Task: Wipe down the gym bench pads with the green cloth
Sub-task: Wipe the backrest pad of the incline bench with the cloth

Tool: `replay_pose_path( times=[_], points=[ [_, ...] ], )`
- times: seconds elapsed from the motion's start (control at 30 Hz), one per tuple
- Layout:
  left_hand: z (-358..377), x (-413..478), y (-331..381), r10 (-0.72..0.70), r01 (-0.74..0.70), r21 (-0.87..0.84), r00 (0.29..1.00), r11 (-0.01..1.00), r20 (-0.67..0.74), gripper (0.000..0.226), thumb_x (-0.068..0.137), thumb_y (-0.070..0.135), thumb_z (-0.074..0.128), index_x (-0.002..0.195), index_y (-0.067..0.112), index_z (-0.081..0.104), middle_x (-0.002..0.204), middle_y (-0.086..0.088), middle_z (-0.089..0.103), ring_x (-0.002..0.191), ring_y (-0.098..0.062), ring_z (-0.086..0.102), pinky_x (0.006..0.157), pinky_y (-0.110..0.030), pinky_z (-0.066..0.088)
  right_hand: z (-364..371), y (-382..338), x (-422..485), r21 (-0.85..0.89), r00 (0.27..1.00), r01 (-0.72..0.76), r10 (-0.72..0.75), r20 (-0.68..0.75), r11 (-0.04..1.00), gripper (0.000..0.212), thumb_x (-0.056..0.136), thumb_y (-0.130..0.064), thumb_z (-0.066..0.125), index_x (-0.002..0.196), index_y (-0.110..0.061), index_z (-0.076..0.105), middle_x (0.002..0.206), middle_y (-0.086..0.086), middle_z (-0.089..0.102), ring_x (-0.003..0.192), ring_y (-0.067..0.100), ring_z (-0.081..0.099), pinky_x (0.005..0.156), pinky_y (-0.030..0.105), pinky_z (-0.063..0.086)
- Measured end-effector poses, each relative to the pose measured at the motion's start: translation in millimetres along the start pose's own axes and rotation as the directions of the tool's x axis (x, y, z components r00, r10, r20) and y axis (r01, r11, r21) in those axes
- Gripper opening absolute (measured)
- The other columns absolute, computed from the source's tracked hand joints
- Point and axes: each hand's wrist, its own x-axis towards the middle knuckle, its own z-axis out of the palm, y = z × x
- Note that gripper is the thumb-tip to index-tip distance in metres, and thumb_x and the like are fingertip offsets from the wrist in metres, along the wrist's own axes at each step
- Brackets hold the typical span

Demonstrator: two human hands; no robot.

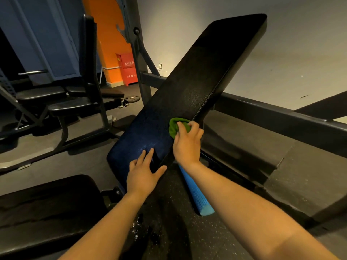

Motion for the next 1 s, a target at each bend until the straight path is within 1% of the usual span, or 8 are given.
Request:
replay_pose_path(
  times=[0.17,0.3,0.4,0.47,0.57,0.7,0.9,1.0],
  points=[
    [1,-6,-1,0.006,-0.006,-0.012,1.0,1.0,0.009,0.084,0.092,0.059,0.058,0.159,0.036,0.013,0.167,0.006,0.014,0.147,-0.023,0.019,0.111,-0.04,0.035,14,-4,-40,0.047,0.998,0.023,-0.025,0.058,0.999,0.041,0.096,-0.021,0.056,0.136,-0.015,0.053,0.133,0.015,0.035,0.108,0.034,0.041,0.076,0.044,0.055],
    [4,-8,8,-0.018,0.018,-0.008,1.0,1.0,-0.01,0.077,0.097,0.048,0.056,0.16,0.035,0.014,0.167,0.004,0.013,0.149,-0.024,0.017,0.107,-0.041,0.039,14,-13,-70,0.07,0.985,0.078,-0.088,0.148,0.995,0.043,0.094,-0.019,0.057,0.136,-0.015,0.052,0.132,0.014,0.038,0.108,0.032,0.044,0.075,0.041,0.056],
    [3,-6,6,-0.01,0.01,-0.005,1.0,1.0,0.014,0.077,0.097,0.047,0.058,0.16,0.033,0.015,0.167,0.001,0.015,0.149,-0.026,0.019,0.113,-0.041,0.033,4,-13,-69,0.092,0.967,0.145,-0.161,0.196,0.985,0.04,0.093,-0.016,0.059,0.133,-0.013,0.055,0.128,0.014,0.041,0.106,0.03,0.044,0.077,0.041,0.054],
    [3,-6,3,-0.013,0.013,-0.015,1.0,1.0,0.026,0.08,0.096,0.049,0.06,0.16,0.03,0.016,0.167,-0.002,0.015,0.149,-0.028,0.02,0.118,-0.04,0.026,-4,-9,-47,0.087,0.969,0.172,-0.184,0.164,0.981,0.041,0.092,-0.014,0.06,0.132,-0.01,0.057,0.127,0.014,0.042,0.106,0.032,0.044,0.079,0.042,0.052],
    [5,-4,0,-0.01,0.012,-0.04,0.999,0.999,0.045,0.081,0.096,0.05,0.06,0.16,0.031,0.013,0.167,-0.002,0.013,0.151,-0.028,0.018,0.121,-0.037,0.018,-13,1,0,0.001,0.99,0.126,-0.125,0.07,0.992,0.044,0.092,-0.016,0.06,0.136,-0.012,0.056,0.13,0.013,0.041,0.106,0.033,0.044,0.084,0.041,0.05],
    [-1,-2,-1,0.003,-0.001,-0.022,0.997,1.0,0.074,0.082,0.096,0.047,0.061,0.16,0.031,0.012,0.167,-0.003,0.013,0.151,-0.026,0.019,0.121,-0.035,0.016,-4,5,0,-0.089,0.993,0.104,-0.099,0.065,0.991,0.041,0.093,-0.021,0.057,0.134,-0.015,0.058,0.132,0.011,0.041,0.105,0.034,0.041,0.085,0.043,0.05],
    [-11,-6,-18,0.048,-0.028,-0.123,0.986,0.992,0.161,0.084,0.093,0.031,0.07,0.159,0.031,0.018,0.167,0.002,0.011,0.153,-0.018,0.016,0.122,-0.031,0.016,12,-6,-40,0.007,0.997,0.024,-0.024,0.076,1.0,0.04,0.094,-0.019,0.06,0.133,-0.017,0.058,0.131,0.012,0.038,0.108,0.033,0.04,0.072,0.043,0.055],
    [-13,-16,-38,-0.034,0.047,-0.109,0.992,0.993,0.119,0.086,0.088,0.045,0.073,0.158,0.026,0.026,0.166,-0.006,0.019,0.152,-0.024,0.02,0.123,-0.038,0.02,14,-19,-68,0.029,0.994,0.018,-0.021,0.109,0.999,0.041,0.095,-0.02,0.059,0.135,-0.02,0.056,0.13,0.011,0.039,0.109,0.032,0.042,0.066,0.038,0.055]
  ],
)
